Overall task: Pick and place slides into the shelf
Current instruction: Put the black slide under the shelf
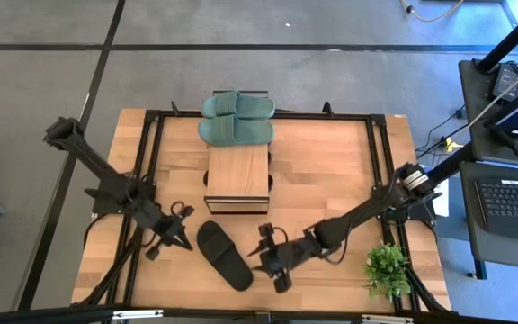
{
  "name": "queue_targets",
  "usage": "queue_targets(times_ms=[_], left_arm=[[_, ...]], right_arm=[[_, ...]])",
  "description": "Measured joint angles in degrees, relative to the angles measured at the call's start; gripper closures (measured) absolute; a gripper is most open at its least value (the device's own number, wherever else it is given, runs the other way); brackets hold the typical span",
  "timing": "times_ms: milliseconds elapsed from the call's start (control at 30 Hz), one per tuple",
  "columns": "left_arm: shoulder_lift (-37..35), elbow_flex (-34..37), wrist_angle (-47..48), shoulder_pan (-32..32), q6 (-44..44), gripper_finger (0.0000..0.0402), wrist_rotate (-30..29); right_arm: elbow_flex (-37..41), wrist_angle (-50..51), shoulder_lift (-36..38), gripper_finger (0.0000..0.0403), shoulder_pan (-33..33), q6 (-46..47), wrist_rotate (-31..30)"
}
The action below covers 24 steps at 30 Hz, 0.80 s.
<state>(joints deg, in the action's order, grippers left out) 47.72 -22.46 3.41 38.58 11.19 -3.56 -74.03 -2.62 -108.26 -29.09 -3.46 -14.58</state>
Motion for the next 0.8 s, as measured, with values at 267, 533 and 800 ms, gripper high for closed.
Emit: queue_targets(times_ms=[267,533,800], left_arm=[[9.4,0.0,-3.6,5.4,9.8,0.0401,-8.8],[18.0,0.0,-3.6,7.6,16.0,0.0401,-17.4],[26.2,0.0,-6.6,7.6,18.7,0.0401,-20.8]], right_arm=[[-4.3,2.9,-3.8,0.0229,-2.8,2.0,0.0],[-4.3,4.5,-4.3,0.0229,-3.0,4.6,0.0],[-4.2,5.1,-4.6,0.0229,-2.8,6.0,0.1]])
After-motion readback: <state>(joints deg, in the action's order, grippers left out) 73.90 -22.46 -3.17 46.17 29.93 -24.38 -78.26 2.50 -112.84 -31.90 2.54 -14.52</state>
